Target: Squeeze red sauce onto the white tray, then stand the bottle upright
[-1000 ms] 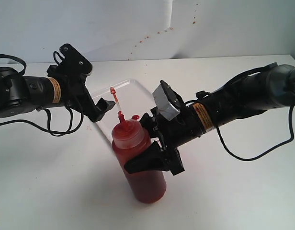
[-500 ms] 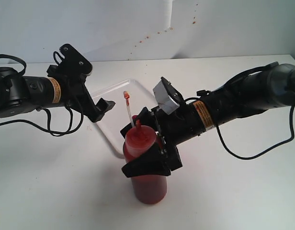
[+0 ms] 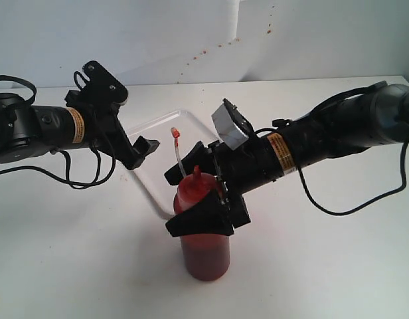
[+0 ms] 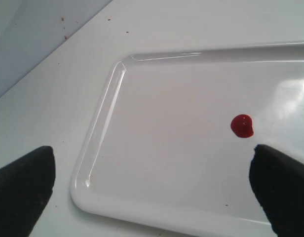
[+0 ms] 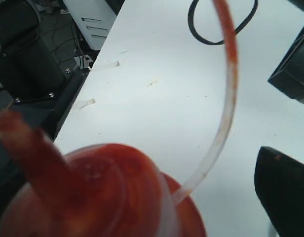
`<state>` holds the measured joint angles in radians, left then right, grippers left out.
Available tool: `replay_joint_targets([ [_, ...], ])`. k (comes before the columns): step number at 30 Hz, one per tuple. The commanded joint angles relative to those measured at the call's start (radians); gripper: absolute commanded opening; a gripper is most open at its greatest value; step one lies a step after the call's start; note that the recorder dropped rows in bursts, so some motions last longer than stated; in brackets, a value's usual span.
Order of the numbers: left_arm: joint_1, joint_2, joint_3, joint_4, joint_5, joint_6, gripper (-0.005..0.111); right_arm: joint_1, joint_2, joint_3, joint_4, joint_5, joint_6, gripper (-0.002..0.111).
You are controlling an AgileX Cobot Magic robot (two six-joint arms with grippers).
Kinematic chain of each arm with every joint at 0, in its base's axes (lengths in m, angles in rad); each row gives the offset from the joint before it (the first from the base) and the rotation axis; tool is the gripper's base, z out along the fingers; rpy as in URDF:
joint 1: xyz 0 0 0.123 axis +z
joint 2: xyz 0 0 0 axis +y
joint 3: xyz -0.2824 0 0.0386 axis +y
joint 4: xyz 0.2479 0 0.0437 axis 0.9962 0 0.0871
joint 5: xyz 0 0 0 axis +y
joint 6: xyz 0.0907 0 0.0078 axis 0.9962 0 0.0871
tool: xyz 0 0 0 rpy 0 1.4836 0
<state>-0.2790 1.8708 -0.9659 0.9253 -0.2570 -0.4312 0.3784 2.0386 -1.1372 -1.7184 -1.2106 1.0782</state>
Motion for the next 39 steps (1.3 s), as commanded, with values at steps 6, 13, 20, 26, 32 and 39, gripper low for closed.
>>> replay_joint_targets([
  [6,0.001,-0.007,0.006,-0.003,0.003,-0.001,0.105,-0.033,-0.01,-0.04,0.057,-0.011,0.048,0.105],
  [13,0.001,-0.007,0.006,-0.003,0.003,-0.001,0.105,-0.033,-0.01,-0.04,0.174,-0.011,0.048,0.105],
  [20,0.001,-0.007,0.006,-0.003,0.003,-0.001,0.105,-0.033,-0.01,-0.04,0.238,-0.011,0.048,0.105],
  [26,0.001,-0.007,0.006,-0.003,0.003,-0.001,0.105,-0.033,-0.01,-0.04,0.325,-0.011,0.048,0.105],
  [32,0.001,-0.007,0.006,-0.003,0.003,-0.001,0.105,-0.033,-0.106,-0.04,0.4,-0.011,0.086,0.105],
  [39,0.001,-0.007,0.008,-0.003,0.003,-0.001,0.105,-0.033,-0.286,-0.04,0.462,0.047,0.03,0.096],
])
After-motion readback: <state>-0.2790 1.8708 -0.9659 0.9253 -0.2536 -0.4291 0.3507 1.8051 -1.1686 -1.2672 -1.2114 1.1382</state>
